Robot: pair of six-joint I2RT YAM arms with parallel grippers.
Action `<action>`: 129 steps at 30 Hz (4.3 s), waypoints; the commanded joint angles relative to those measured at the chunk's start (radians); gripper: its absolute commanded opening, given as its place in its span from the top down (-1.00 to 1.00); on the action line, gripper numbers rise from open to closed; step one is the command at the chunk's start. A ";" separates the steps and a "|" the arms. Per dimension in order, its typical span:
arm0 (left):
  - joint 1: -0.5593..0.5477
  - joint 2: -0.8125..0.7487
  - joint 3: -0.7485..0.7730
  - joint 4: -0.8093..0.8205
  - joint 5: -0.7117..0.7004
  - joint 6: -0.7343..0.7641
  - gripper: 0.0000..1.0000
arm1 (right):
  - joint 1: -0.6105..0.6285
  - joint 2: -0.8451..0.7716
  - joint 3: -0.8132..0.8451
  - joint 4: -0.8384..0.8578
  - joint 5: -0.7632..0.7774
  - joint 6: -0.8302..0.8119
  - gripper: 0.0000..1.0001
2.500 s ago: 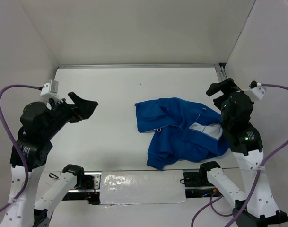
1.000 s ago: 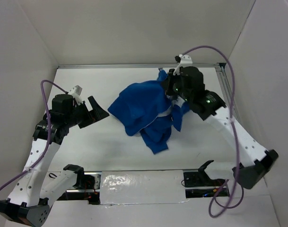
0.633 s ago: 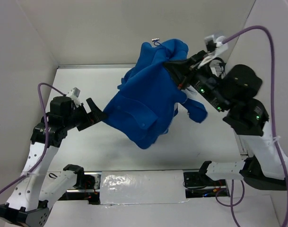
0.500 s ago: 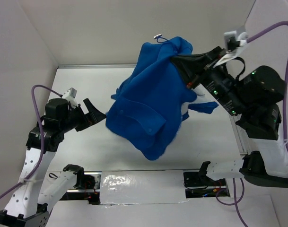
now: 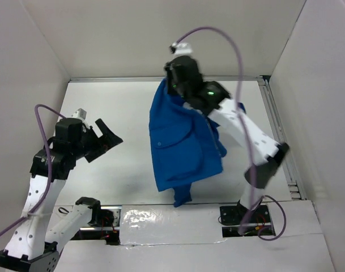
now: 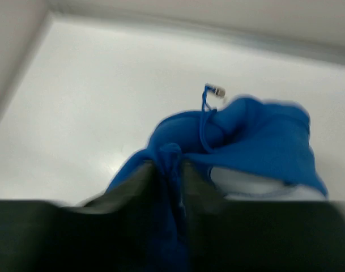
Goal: Zip up the jacket
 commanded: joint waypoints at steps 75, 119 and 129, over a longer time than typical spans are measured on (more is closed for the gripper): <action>-0.500 0.554 0.971 0.364 -0.323 0.396 1.00 | -0.310 -0.851 -0.552 0.339 0.036 -0.172 1.00; -0.136 0.892 0.545 0.216 0.069 0.164 -0.98 | -0.358 -0.267 -0.866 0.281 -0.361 0.276 -1.00; -0.345 0.546 -0.261 0.424 0.190 -0.081 -0.98 | -0.343 -0.513 -1.360 0.379 -0.461 0.368 -0.99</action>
